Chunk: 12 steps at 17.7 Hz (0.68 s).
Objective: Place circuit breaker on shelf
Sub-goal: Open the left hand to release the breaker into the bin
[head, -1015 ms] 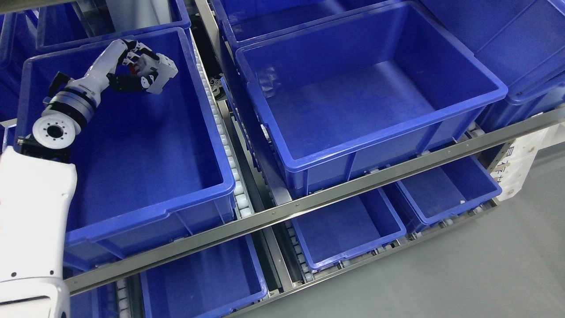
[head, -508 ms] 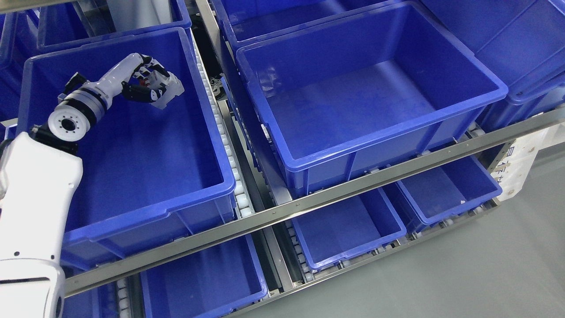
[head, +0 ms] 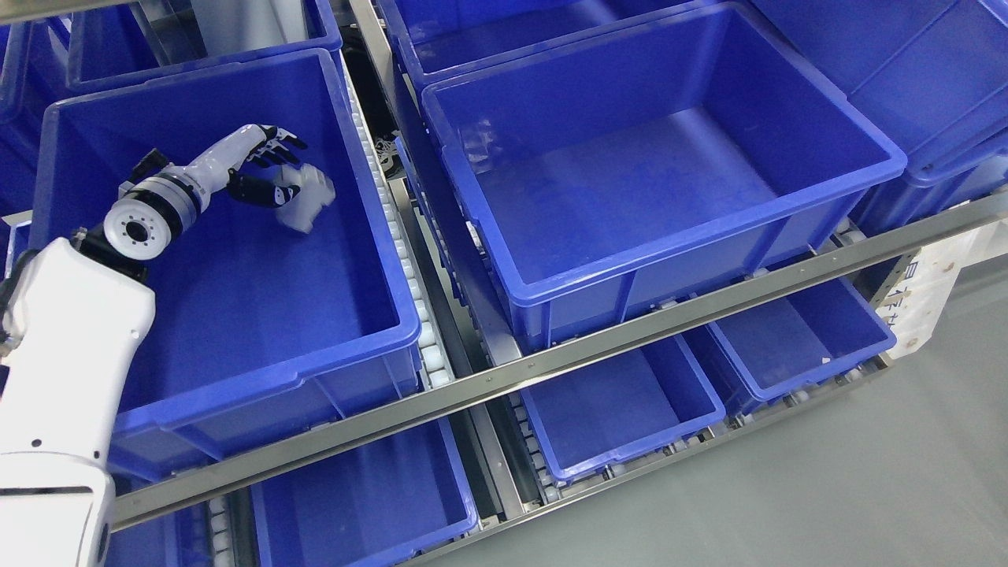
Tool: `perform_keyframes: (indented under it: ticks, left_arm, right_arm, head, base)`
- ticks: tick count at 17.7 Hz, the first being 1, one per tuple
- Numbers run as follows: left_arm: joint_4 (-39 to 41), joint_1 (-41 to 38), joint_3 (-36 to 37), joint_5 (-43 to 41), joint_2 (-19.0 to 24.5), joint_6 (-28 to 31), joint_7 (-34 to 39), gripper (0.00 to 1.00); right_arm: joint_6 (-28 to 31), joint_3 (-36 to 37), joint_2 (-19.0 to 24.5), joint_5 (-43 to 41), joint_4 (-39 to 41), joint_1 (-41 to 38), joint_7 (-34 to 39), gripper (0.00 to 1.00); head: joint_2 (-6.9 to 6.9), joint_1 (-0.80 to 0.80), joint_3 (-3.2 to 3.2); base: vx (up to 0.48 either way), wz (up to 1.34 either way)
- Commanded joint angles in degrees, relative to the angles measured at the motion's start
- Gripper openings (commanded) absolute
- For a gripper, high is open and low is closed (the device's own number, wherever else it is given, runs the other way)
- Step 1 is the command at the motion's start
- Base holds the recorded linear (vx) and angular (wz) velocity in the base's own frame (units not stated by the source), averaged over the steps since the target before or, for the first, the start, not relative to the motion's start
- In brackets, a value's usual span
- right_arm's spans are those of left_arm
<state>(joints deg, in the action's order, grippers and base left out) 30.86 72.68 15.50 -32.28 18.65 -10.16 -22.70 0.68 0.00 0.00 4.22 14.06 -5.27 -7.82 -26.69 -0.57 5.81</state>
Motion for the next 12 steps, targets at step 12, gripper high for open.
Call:
perform_keyframes:
  ticks: [12]
  left_arm:
    - [14.63,0.37,-45.82,19.07,-13.98,-0.65,13.01,0.99]
  right_arm:
    - [3.8,-1.14,-1.0,0.0,0.0,0.0,0.0,1.0]
  head:
    - [0.0,0.0,0.0]
  base:
    - [0.0,0.0]
